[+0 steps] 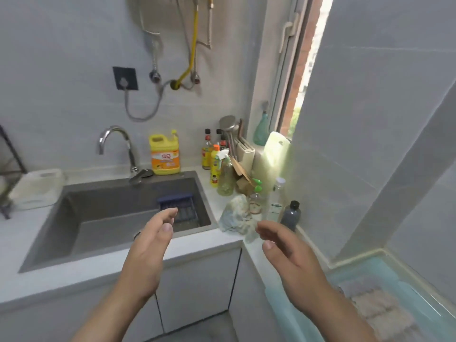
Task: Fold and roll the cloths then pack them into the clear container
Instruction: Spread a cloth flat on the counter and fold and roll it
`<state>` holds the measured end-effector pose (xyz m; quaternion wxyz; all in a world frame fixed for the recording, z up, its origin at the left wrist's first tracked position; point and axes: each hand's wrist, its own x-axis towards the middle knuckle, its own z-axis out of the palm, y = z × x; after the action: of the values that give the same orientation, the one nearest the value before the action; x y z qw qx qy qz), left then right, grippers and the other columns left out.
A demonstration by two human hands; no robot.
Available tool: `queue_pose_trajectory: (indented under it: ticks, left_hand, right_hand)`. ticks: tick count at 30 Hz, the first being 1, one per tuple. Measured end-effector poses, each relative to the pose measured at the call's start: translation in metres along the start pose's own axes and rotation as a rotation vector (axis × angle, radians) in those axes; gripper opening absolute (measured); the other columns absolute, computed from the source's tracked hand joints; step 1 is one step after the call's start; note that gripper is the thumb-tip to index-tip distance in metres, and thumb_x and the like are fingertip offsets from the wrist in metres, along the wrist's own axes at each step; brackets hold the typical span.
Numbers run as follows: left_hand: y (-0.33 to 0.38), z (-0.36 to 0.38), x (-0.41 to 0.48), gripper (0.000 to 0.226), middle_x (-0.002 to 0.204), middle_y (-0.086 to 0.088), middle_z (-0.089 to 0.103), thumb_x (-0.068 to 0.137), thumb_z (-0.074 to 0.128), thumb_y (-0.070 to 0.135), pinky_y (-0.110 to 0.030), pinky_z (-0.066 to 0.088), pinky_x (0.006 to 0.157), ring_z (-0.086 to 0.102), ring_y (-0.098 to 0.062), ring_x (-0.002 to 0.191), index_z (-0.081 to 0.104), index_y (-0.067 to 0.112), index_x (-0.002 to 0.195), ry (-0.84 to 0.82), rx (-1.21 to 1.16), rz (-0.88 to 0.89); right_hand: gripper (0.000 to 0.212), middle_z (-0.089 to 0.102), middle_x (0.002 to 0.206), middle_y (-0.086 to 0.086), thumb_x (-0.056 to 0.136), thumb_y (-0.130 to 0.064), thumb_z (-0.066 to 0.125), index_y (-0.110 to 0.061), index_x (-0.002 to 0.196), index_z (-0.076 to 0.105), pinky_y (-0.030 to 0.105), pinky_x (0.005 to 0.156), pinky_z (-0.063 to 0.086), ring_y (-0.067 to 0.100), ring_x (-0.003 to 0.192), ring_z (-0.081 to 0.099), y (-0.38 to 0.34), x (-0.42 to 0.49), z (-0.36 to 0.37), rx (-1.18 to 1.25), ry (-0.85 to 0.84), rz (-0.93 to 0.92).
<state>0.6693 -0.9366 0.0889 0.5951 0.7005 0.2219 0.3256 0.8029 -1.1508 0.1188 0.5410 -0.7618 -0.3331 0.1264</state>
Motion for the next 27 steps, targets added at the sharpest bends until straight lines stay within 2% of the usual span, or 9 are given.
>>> queue_pose_trajectory:
  ticks: [3, 5, 10, 13, 15, 18, 22, 24, 27]
  left_hand:
    - [-0.005, -0.058, -0.02, 0.048, 0.12, 0.03, 0.06, 0.078, 0.044, 0.059, -0.038, 0.036, 0.112, 0.049, 0.009, 0.121, 0.058, 0.04, 0.12, 0.103, 0.02, -0.016]
    - [-0.008, -0.103, -0.033, 0.044, 0.12, 0.032, 0.059, 0.081, 0.045, 0.056, -0.039, 0.035, 0.113, 0.048, 0.011, 0.121, 0.058, 0.04, 0.119, 0.171, 0.028, -0.041]
    - [-0.017, -0.23, -0.074, 0.063, 0.126, 0.025, 0.059, 0.063, 0.048, 0.089, -0.046, 0.036, 0.111, 0.049, 0.001, 0.126, 0.06, 0.053, 0.113, 0.322, 0.083, -0.064]
    - [-0.021, -0.305, -0.104, 0.064, 0.124, 0.024, 0.061, 0.059, 0.05, 0.091, -0.046, 0.037, 0.111, 0.052, 0.0, 0.123, 0.062, 0.053, 0.109, 0.432, 0.082, -0.063]
    - [-0.025, -0.349, -0.125, 0.065, 0.125, 0.023, 0.061, 0.058, 0.05, 0.092, -0.046, 0.037, 0.111, 0.051, 0.0, 0.124, 0.062, 0.053, 0.109, 0.487, 0.088, -0.081]
    - [-0.029, -0.406, -0.158, 0.061, 0.126, 0.022, 0.06, 0.059, 0.049, 0.091, -0.043, 0.035, 0.112, 0.05, -0.005, 0.126, 0.061, 0.057, 0.107, 0.56, 0.124, -0.125]
    - [-0.024, -0.47, -0.195, 0.036, 0.114, 0.032, 0.062, 0.07, 0.044, 0.073, -0.031, 0.038, 0.103, 0.056, -0.005, 0.118, 0.061, 0.061, 0.099, 0.678, 0.202, -0.191]
    - [-0.025, -0.499, -0.211, 0.036, 0.11, 0.033, 0.063, 0.069, 0.045, 0.074, -0.035, 0.039, 0.105, 0.057, -0.006, 0.116, 0.063, 0.06, 0.096, 0.725, 0.19, -0.201]
    - [-0.031, -0.536, -0.228, 0.047, 0.112, 0.026, 0.066, 0.065, 0.047, 0.081, -0.045, 0.039, 0.109, 0.059, -0.009, 0.115, 0.067, 0.054, 0.098, 0.817, 0.187, -0.198]
  right_hand:
    - [0.029, 0.064, 0.113, -0.028, 0.082, -0.037, 0.053, -0.045, 0.108, 0.063, 0.023, 0.095, 0.045, -0.003, 0.113, 0.058, -0.023, 0.011, 0.051, 0.016, -0.09, -0.058]
    - [0.031, 0.064, 0.114, -0.027, 0.082, -0.04, 0.053, -0.041, 0.111, 0.062, 0.022, 0.093, 0.045, -0.002, 0.112, 0.059, -0.04, 0.015, 0.09, 0.033, -0.153, -0.09]
    - [0.028, 0.065, 0.108, -0.027, 0.083, -0.036, 0.052, -0.039, 0.109, 0.063, 0.014, 0.088, 0.045, -0.003, 0.109, 0.058, -0.086, 0.01, 0.206, 0.09, -0.327, -0.145]
    - [0.022, 0.067, 0.11, -0.018, 0.095, -0.023, 0.056, -0.035, 0.112, 0.063, 0.01, 0.085, 0.045, -0.003, 0.107, 0.059, -0.11, -0.002, 0.279, 0.112, -0.434, -0.148]
    - [0.025, 0.066, 0.112, -0.012, 0.096, -0.016, 0.056, -0.032, 0.113, 0.063, 0.009, 0.084, 0.045, -0.002, 0.104, 0.06, -0.123, -0.013, 0.325, 0.109, -0.512, -0.151]
    - [0.027, 0.065, 0.113, -0.011, 0.097, -0.015, 0.055, -0.035, 0.112, 0.062, 0.009, 0.083, 0.045, -0.002, 0.102, 0.06, -0.145, -0.028, 0.388, 0.119, -0.596, -0.162]
    - [0.027, 0.066, 0.113, -0.015, 0.096, -0.018, 0.055, -0.04, 0.111, 0.062, 0.011, 0.085, 0.045, -0.003, 0.103, 0.059, -0.174, -0.043, 0.46, 0.133, -0.706, -0.19]
    - [0.026, 0.065, 0.113, -0.019, 0.096, -0.022, 0.055, -0.042, 0.111, 0.062, 0.013, 0.088, 0.045, -0.006, 0.105, 0.058, -0.186, -0.048, 0.492, 0.129, -0.763, -0.198]
    - [0.025, 0.064, 0.114, -0.019, 0.097, -0.023, 0.054, -0.038, 0.116, 0.061, 0.008, 0.085, 0.044, -0.009, 0.107, 0.056, -0.202, -0.048, 0.538, 0.125, -0.847, -0.218]
